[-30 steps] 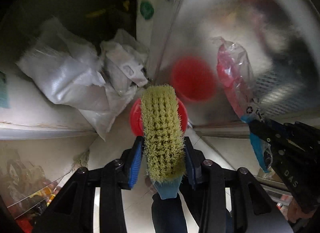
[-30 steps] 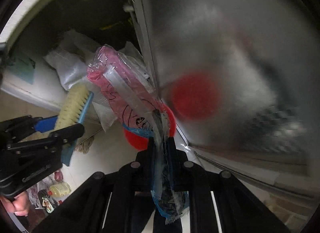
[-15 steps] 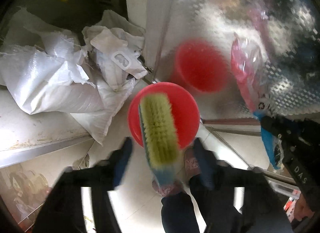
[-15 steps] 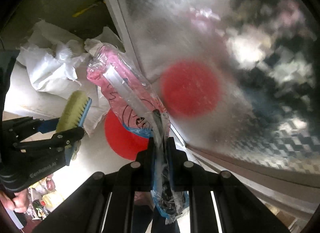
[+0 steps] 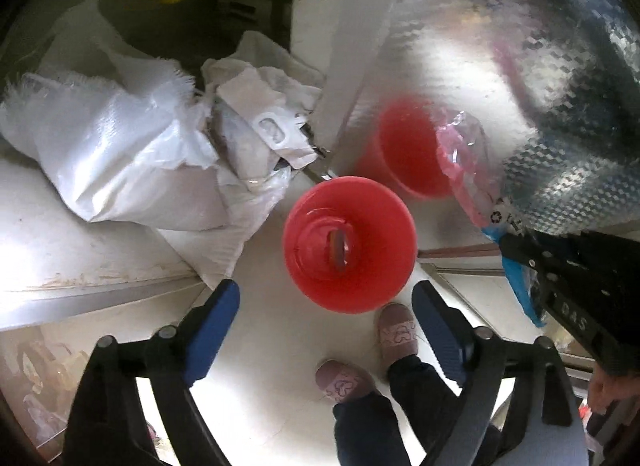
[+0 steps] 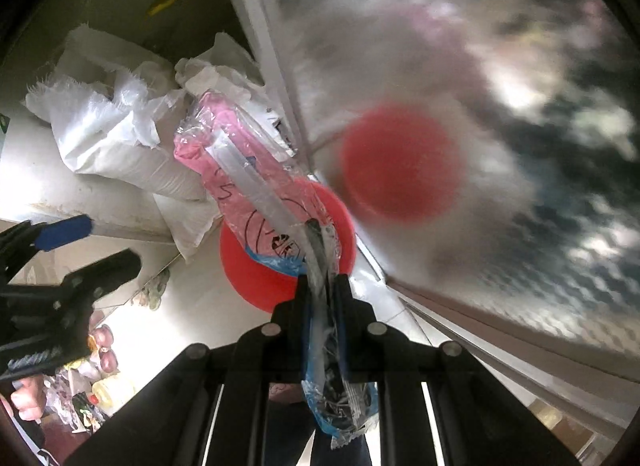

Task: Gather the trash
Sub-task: 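Carry brush and bag down to the red bucket and drop both in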

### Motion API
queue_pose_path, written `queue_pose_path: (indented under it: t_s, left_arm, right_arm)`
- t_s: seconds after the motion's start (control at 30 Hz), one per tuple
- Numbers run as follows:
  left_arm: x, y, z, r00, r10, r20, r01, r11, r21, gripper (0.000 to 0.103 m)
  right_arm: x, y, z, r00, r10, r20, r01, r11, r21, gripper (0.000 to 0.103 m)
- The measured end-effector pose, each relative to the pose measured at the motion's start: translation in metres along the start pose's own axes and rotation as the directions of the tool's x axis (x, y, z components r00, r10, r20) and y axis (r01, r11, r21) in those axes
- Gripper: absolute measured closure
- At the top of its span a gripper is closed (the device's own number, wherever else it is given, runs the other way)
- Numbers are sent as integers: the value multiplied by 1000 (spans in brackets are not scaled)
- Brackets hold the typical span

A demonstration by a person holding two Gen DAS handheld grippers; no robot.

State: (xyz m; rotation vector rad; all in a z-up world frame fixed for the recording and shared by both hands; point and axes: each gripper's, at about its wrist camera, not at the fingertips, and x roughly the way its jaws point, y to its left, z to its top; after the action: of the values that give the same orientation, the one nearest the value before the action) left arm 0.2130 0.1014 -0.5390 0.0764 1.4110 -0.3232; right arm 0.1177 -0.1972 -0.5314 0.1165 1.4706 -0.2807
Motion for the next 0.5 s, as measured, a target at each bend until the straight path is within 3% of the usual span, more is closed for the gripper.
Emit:
queue_pose_path:
  t_s: [0.07, 0.37, 0.4, 0.43, 0.47, 0.5]
  left_arm:
    - [2, 7, -5, 999, 35, 4, -35, 999, 10, 0]
    - [9, 24, -19, 999, 39, -21, -39, 999, -13, 0]
    - [8, 25, -20, 999, 38, -23, -39, 999, -19, 0]
    - [7, 26, -21, 999, 42, -25, -43, 999, -25, 0]
    - [6, 27, -22, 999, 46, -25, -46, 999, -29, 0]
    - [2, 28, -24, 998, 61, -22, -61, 997, -35, 0]
  right_arm:
    - [7, 4, 0, 1000, 0, -13, 0, 1000, -21, 93]
    - [44, 21, -2, 998, -18, -68, 10, 994, -113, 93]
    - [45, 22, -2, 997, -17, -71, 9, 993, -119, 88]
    - [45, 23, -2, 997, -28, -74, 18, 992, -123, 74]
    - [47, 24, -2, 996, -31, -79, 21, 992, -128, 54]
    - [46, 23, -3, 996, -28, -82, 18, 991, -130, 44]
